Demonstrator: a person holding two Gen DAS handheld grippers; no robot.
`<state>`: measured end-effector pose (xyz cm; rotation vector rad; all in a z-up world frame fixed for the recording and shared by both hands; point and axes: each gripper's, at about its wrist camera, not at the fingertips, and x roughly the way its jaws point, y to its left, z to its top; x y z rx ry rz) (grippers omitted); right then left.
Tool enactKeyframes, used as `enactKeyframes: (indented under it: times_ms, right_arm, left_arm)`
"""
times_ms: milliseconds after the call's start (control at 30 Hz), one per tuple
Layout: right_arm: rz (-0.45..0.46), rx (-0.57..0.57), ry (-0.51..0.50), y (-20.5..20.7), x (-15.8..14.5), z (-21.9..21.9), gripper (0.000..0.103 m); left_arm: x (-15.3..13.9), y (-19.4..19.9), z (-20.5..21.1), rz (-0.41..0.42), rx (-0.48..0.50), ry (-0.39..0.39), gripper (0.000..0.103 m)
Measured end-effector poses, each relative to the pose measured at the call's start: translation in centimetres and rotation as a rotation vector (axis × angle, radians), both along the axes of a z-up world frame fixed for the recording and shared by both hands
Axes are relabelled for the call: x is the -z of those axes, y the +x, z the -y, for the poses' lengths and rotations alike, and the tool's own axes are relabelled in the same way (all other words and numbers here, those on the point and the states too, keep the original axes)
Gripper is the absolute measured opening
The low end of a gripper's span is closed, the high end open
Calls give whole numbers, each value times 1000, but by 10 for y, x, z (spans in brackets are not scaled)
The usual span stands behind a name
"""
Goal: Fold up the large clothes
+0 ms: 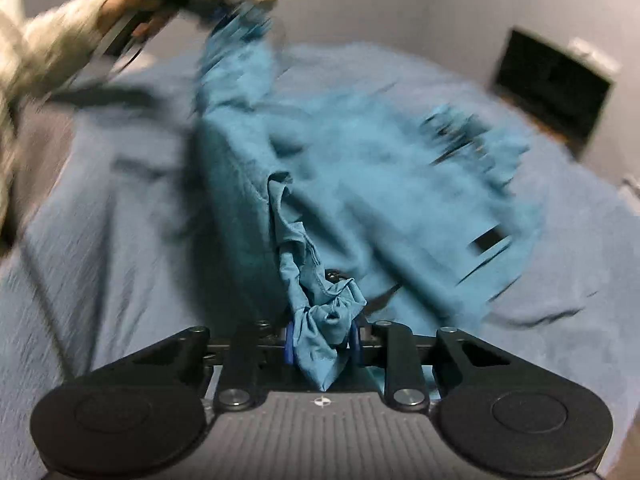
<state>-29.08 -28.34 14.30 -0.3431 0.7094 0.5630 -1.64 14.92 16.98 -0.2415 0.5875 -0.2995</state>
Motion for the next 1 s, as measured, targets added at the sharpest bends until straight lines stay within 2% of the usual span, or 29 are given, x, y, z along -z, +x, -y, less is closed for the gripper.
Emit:
enactKeyframes:
  times_ms: [200,333,467,600,733,800,867,933,1000]
  right_arm:
    - [224,217,102,57,-38,32,25]
    - [292,361,141,119,-31,40,25]
    - [262,486,154,189,-8,46,23]
    - [216,580,187,255,10,55,23]
    - [211,637,182,322,31,56,23]
    - [233,646,138,348,40,53,23]
    - [238,667,110,373,52,52,23]
    - [222,690,96,397,66,48,23]
    - [197,709,82,416,81,45,23]
  left_arm:
    - [9,39,-11,10,-86,-63,36]
    - [17,79,-2,7,-104,-29,36]
    - [28,136,12,-16,-121,29,36]
    - [54,205,18,-87,-166,25,36]
    - [76,258,26,-110,-212,63,36]
    - [84,277,25,-107,-233,47,36]
    - [91,293,21,-112,-248,-8,38]
    - [97,302,15,-113,-263,-66,47]
    - [100,301,10,-85,-292,-79,68]
